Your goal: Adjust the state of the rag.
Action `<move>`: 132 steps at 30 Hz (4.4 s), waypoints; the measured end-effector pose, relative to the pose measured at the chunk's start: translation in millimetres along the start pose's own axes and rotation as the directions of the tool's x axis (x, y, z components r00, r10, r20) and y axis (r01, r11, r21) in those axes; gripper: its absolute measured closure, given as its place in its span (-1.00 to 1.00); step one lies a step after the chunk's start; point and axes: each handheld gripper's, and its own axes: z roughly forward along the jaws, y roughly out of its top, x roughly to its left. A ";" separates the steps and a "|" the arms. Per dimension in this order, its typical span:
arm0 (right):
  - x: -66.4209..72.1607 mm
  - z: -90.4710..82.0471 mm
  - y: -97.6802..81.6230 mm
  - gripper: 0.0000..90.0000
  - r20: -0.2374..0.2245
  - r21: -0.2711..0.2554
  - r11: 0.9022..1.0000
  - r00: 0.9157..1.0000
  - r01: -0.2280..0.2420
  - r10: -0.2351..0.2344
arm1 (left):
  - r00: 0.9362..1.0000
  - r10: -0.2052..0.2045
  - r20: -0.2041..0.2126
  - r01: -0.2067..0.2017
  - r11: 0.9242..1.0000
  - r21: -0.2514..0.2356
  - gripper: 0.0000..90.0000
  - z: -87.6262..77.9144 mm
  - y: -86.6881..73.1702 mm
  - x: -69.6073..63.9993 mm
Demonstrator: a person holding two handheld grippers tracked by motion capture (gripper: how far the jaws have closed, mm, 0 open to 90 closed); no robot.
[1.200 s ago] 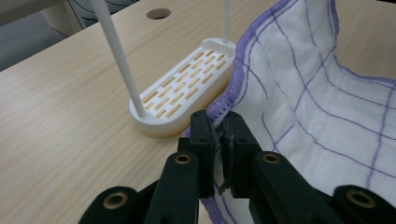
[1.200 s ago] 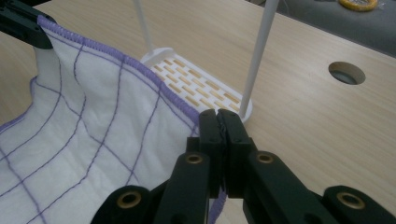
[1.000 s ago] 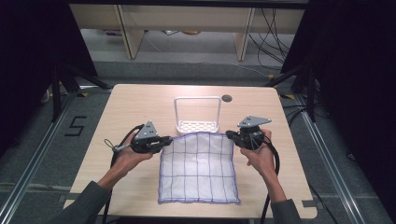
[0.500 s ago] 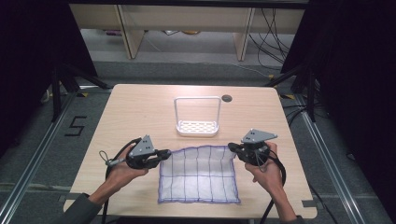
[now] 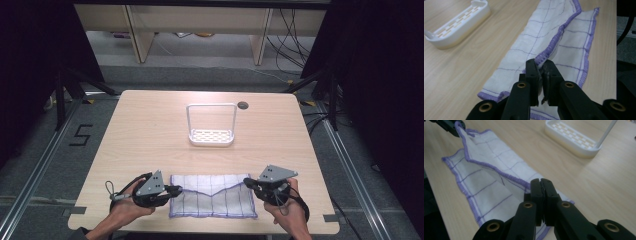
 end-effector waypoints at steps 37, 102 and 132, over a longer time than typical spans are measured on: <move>10.2 -6.2 -51.7 0.10 0.081 0.099 0.962 0.965 -0.256 0.249 | 0.967 -0.229 -0.113 0.234 0.972 0.034 -0.15 4.6 -2.9 41.2; -40.8 73.0 10.5 0.90 0.003 0.228 0.973 0.999 -0.046 0.047 | 0.978 -0.206 0.041 0.203 0.977 0.070 0.81 -5.1 -27.7 -26.8; -61.8 94.2 40.1 -0.10 0.103 0.142 0.953 0.962 -0.267 0.254 | 0.950 -0.302 -0.080 0.300 0.953 -0.036 -0.04 8.1 7.3 53.4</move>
